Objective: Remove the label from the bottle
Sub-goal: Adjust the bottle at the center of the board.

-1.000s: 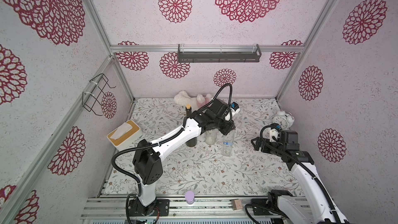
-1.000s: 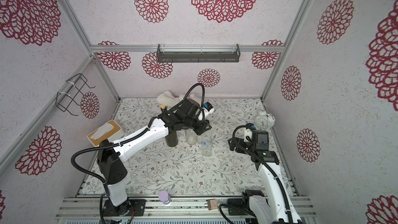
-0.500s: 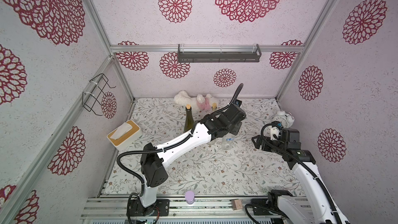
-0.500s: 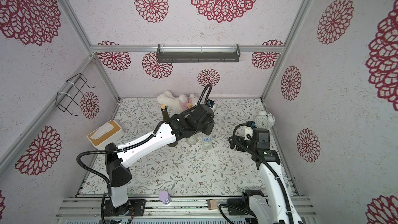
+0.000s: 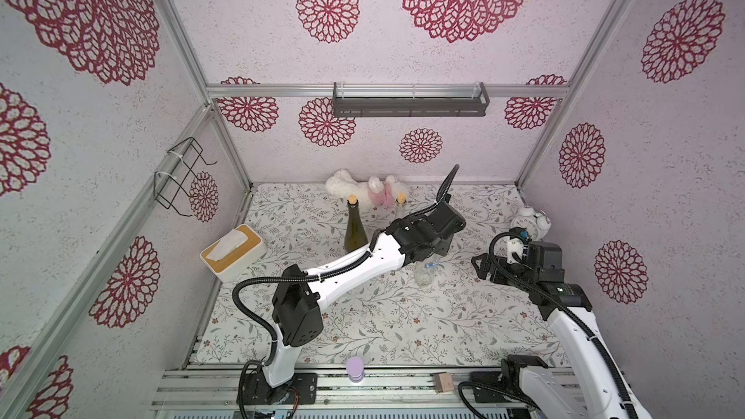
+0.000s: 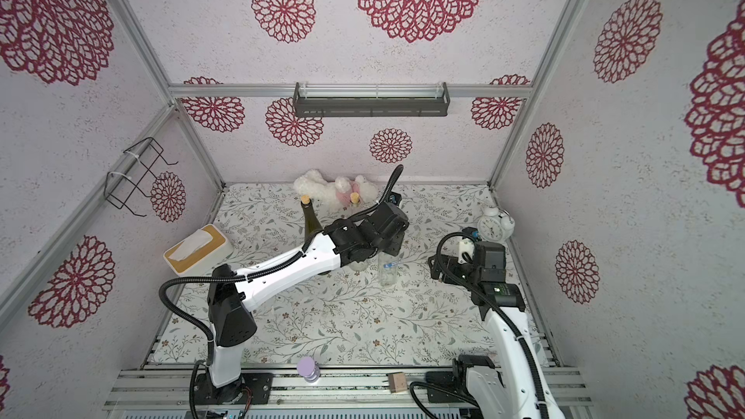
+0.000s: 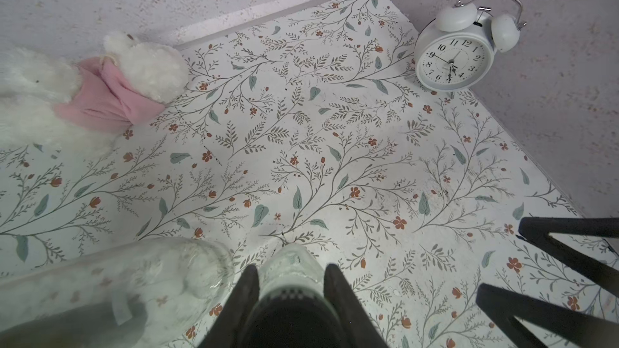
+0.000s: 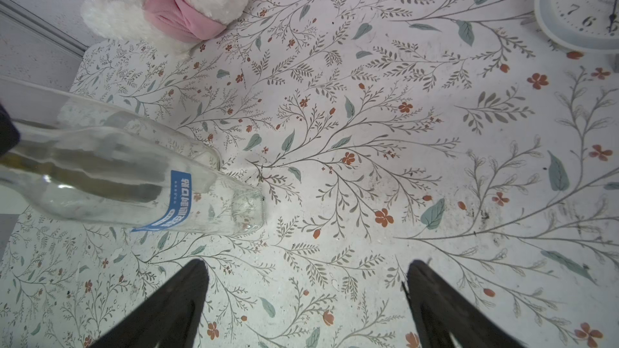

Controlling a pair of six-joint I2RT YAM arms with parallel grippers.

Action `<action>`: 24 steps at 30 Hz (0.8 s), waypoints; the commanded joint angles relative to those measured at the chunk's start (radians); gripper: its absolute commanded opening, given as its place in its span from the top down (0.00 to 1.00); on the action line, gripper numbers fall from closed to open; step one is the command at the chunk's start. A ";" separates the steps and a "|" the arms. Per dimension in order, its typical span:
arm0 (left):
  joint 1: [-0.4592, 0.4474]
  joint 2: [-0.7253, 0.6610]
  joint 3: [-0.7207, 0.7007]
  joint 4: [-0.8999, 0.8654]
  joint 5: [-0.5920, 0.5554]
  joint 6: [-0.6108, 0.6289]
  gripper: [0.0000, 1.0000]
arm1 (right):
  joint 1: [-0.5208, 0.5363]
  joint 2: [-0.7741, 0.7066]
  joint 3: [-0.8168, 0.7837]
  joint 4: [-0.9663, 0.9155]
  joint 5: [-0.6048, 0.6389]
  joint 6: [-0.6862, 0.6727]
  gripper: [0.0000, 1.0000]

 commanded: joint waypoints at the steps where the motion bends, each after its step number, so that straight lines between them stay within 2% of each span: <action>1: -0.009 -0.003 -0.023 0.020 -0.020 -0.040 0.54 | -0.004 -0.016 -0.006 0.005 0.008 0.009 0.05; 4: -0.014 -0.012 -0.030 0.026 -0.025 -0.041 0.44 | -0.004 -0.017 -0.007 0.003 0.010 0.007 0.05; 6: -0.017 -0.023 -0.034 0.030 -0.027 -0.037 0.32 | -0.004 -0.017 -0.004 0.002 0.009 0.007 0.05; 14: -0.023 -0.133 -0.087 0.086 0.005 0.003 0.06 | -0.004 -0.023 0.012 -0.022 -0.001 0.006 0.05; 18: -0.020 -0.211 -0.155 0.141 0.074 0.075 0.00 | -0.004 -0.026 0.020 -0.048 -0.011 0.002 0.05; 24: 0.054 -0.336 -0.309 0.248 0.385 0.193 0.02 | -0.004 -0.061 -0.016 -0.017 -0.049 0.006 0.05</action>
